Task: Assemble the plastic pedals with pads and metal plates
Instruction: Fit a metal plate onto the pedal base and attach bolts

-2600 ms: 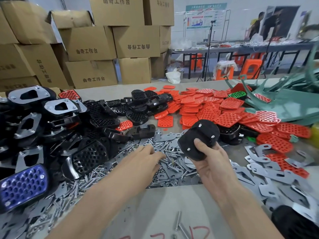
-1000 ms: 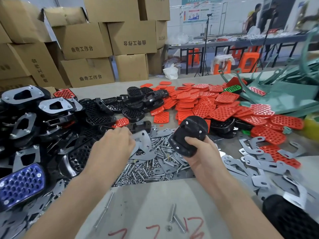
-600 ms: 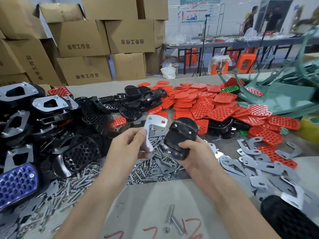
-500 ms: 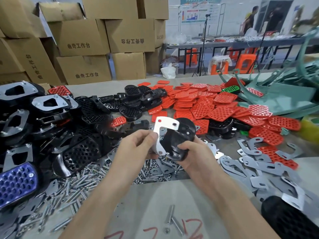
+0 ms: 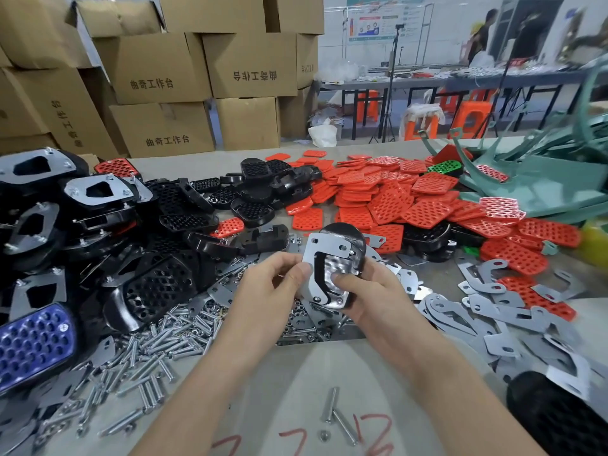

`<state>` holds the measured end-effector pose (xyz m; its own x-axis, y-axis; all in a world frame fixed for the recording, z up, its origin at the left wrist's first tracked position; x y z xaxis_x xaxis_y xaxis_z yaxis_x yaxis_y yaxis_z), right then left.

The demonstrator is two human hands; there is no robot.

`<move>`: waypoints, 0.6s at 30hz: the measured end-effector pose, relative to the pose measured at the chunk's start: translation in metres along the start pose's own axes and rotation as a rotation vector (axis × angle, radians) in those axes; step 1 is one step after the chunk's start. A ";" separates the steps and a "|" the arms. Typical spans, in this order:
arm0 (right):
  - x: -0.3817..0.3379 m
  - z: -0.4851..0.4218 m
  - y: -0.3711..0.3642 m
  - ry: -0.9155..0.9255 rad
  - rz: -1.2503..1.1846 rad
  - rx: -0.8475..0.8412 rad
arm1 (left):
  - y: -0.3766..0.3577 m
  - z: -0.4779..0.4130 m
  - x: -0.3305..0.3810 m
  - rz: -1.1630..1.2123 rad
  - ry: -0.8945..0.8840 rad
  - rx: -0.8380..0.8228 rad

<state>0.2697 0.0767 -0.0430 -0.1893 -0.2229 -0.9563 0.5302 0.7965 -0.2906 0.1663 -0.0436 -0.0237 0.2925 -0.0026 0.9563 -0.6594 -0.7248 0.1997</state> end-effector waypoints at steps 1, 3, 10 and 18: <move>0.000 0.000 0.000 0.005 0.002 -0.005 | 0.000 0.000 0.000 0.044 0.011 -0.003; 0.000 -0.001 0.001 0.011 -0.010 -0.026 | 0.002 0.000 0.001 0.102 0.029 -0.011; 0.005 -0.003 0.002 0.029 0.046 -0.035 | -0.002 0.004 -0.001 -0.023 -0.017 -0.001; 0.005 -0.003 0.003 0.036 0.046 -0.047 | 0.000 0.004 -0.004 -0.071 0.003 0.050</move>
<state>0.2674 0.0795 -0.0484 -0.1953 -0.1661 -0.9666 0.4996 0.8313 -0.2437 0.1679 -0.0464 -0.0288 0.3351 0.0519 0.9408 -0.6019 -0.7564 0.2561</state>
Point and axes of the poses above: each hand's wrist, its own z-axis away from the middle knuckle, its own y-axis out of the back of the hand, x = y × z, the point moved 2 cm from there along -z, towards the middle knuckle, and after that the axes turned 5 degrees about z, right-handed, at the moved point
